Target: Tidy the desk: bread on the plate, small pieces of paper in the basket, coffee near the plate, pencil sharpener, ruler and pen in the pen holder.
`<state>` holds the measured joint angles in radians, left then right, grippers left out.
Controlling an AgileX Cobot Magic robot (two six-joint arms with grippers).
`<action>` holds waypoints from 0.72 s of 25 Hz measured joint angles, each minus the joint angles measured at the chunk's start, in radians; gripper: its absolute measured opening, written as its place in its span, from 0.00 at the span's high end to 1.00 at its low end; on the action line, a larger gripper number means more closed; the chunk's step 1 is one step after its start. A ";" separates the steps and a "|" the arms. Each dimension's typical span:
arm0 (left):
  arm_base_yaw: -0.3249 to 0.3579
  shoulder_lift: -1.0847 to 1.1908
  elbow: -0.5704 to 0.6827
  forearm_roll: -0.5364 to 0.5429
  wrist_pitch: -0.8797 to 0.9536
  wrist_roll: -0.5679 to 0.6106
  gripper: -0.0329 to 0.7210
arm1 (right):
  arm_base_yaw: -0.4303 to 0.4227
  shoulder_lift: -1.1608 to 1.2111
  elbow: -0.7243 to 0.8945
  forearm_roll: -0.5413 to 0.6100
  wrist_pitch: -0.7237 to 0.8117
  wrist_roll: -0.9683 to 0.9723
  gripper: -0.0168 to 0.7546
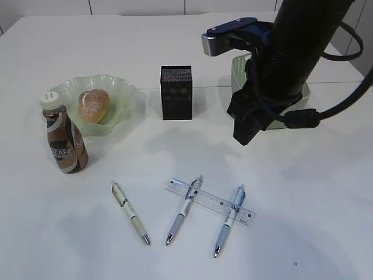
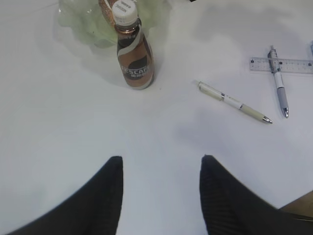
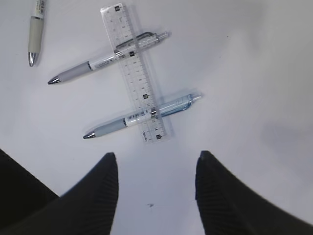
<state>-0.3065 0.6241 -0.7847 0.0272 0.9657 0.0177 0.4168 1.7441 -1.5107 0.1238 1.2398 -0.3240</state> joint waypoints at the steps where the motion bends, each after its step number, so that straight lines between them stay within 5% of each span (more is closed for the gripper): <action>1: 0.000 0.000 0.000 0.000 0.000 0.000 0.48 | 0.000 0.000 0.000 -0.002 -0.015 -0.004 0.45; 18: 0.000 0.000 0.002 0.002 -0.004 0.002 0.49 | 0.000 0.082 0.000 -0.002 -0.061 -0.028 0.45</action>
<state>-0.3065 0.6239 -0.7825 0.0291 0.9616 0.0200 0.4168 1.8256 -1.5107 0.1220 1.1786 -0.3517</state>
